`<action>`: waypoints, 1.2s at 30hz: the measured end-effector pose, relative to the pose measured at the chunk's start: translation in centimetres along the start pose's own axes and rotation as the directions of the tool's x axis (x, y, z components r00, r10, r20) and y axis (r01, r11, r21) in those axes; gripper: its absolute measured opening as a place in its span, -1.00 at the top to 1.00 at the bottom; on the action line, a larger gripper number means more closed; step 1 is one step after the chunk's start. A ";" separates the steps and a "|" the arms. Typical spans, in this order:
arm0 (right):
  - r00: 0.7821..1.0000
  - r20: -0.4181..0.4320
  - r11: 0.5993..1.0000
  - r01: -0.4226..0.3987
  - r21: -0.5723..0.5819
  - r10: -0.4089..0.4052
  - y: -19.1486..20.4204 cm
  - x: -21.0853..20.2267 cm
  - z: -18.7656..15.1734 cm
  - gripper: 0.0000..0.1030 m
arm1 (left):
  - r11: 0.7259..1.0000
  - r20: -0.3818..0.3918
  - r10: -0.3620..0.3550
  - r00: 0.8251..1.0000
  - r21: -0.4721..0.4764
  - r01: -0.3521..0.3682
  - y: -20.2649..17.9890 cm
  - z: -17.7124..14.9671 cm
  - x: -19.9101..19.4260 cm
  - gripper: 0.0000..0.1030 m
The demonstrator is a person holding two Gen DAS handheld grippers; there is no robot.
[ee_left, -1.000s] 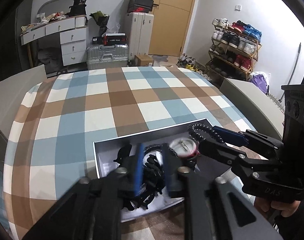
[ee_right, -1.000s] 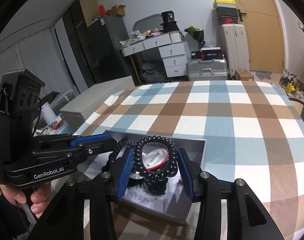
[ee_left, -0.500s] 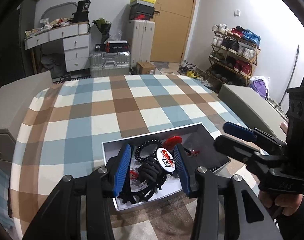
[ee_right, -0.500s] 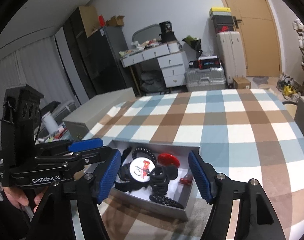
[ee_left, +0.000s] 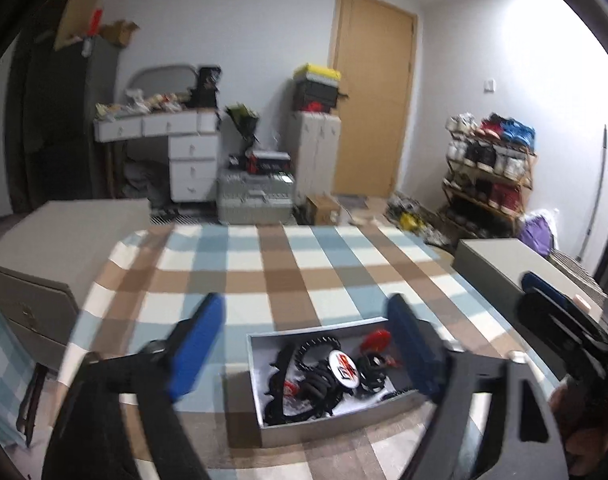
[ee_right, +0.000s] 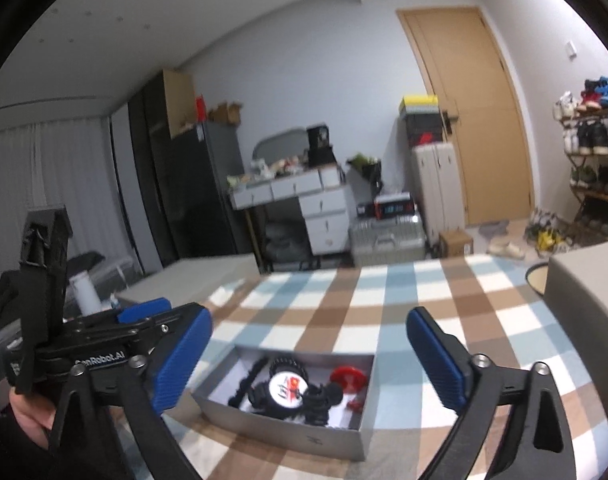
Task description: Organize jewelry
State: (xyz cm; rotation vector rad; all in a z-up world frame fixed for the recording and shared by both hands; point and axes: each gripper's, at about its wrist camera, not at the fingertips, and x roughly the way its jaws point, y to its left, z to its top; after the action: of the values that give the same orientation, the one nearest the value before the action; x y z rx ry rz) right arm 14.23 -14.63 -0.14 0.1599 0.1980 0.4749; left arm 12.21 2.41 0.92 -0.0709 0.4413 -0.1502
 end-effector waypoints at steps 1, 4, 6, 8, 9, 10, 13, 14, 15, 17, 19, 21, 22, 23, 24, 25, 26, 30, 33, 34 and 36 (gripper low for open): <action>1.000 0.017 1.000 -0.004 -0.010 0.004 0.2 -0.3 0.0 -1.00 | 0.999 0.035 0.036 0.999 -0.005 -0.036 0.1 0.0 -0.4 -0.93; 0.998 0.057 0.999 0.004 -0.046 -0.002 0.8 -1.1 -0.1 -1.00 | 0.995 0.151 0.104 0.983 -0.014 -0.103 0.2 -0.4 -1.7 -0.98; 0.997 0.077 0.997 0.014 -0.076 -0.008 1.2 -1.3 -0.6 -1.00 | 0.992 0.173 0.123 0.977 -0.005 -0.124 0.2 -0.6 -1.8 -0.98; 0.996 0.083 0.995 0.026 -0.094 -0.018 1.2 -1.0 -0.9 -1.00 | 0.989 0.181 0.142 0.973 0.006 -0.145 0.1 -1.0 -1.6 -0.98; 0.996 0.090 0.994 0.035 -0.104 -0.025 1.3 -1.0 -1.3 -1.00 | 0.988 0.184 0.149 0.972 0.011 -0.154 0.0 -1.2 -1.5 -0.98; 0.995 0.096 0.992 0.047 -0.117 -0.036 1.4 -1.0 -1.7 -1.00 | 0.987 0.186 0.156 0.970 0.014 -0.162 0.1 -1.5 -1.5 -0.98; 0.991 0.114 0.984 0.084 -0.159 -0.066 1.7 -0.9 -2.7 -1.00 | 0.982 0.186 0.183 0.965 0.014 -0.189 0.2 -2.6 -1.2 -0.98; 0.991 0.116 0.981 0.092 -0.171 -0.073 1.9 -1.0 -3.0 -1.00 | 0.979 0.181 0.195 0.964 0.018 -0.201 0.3 -3.1 -0.9 -0.98; 0.990 0.113 0.976 0.106 -0.190 -0.085 2.0 -0.8 -3.5 -1.00 | 0.978 0.179 0.201 0.963 0.023 -0.208 0.2 -3.3 -1.2 -0.98; 0.990 0.104 0.971 0.113 -0.210 -0.093 2.1 -0.6 -4.1 -1.00 | 0.974 0.169 0.216 0.962 0.037 -0.225 0.0 -4.1 -1.0 -0.98; 0.990 0.104 0.969 0.115 -0.221 -0.094 2.2 -0.7 -4.6 -1.00 | 0.971 0.163 0.219 0.962 0.058 -0.230 -0.2 -4.9 -0.8 -0.98; 0.989 0.105 0.966 0.126 -0.226 -0.104 2.0 -0.6 -4.9 -1.00 | 0.966 0.157 0.235 0.959 0.076 -0.249 -0.4 -5.4 -0.6 -0.98; 0.989 0.104 0.966 0.127 -0.226 -0.106 2.0 -0.6 -5.0 -1.00 | 0.965 0.148 0.237 0.960 0.077 -0.250 -0.4 -5.6 -0.5 -0.98; 0.989 0.099 0.966 0.131 -0.224 -0.112 2.0 -0.5 -5.0 -1.00 | 0.965 0.138 0.239 0.961 0.073 -0.251 -0.4 -5.7 -0.4 -0.98; 0.989 0.097 0.966 0.133 -0.220 -0.114 1.9 -0.5 -5.0 -1.00 | 0.966 0.135 0.240 0.961 0.068 -0.251 -0.3 -5.8 -0.4 -0.98; 0.989 0.093 0.967 0.131 -0.216 -0.113 1.8 -0.6 -5.0 -1.00 | 0.967 0.126 0.240 0.963 0.058 -0.249 -0.1 -5.9 -0.2 -0.98; 0.990 0.087 0.969 0.129 -0.212 -0.113 1.7 -0.5 -5.0 -1.00 | 0.969 0.120 0.235 0.965 0.052 -0.243 -0.1 -6.0 -0.3 -0.98; 0.993 0.050 0.975 0.115 -0.189 -0.108 1.1 0.0 -4.9 -1.00 | 0.973 0.123 0.220 0.968 0.041 -0.227 -0.2 -6.3 -0.5 -0.98; 0.994 -0.012 0.977 0.106 -0.184 -0.110 0.9 1.1 -5.1 -1.00 | 0.977 0.126 0.204 0.971 0.039 -0.210 -0.3 -6.3 -0.8 -0.98; 0.993 -0.039 0.977 0.106 -0.187 -0.115 0.9 1.7 -5.2 -1.00 | 0.978 0.124 0.200 0.972 0.035 -0.206 -0.2 -6.2 -0.9 -0.98; 0.988 -0.082 0.973 0.116 -0.198 -0.135 1.0 2.5 -5.4 -1.00 | 0.979 0.117 0.198 0.973 0.027 -0.202 -0.1 -6.1 -0.8 -0.98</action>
State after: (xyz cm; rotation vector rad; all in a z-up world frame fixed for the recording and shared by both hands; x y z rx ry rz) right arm 14.79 -12.05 -5.56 -0.0646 0.2521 0.3731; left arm 8.85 2.23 -4.28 0.0034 0.3294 0.0436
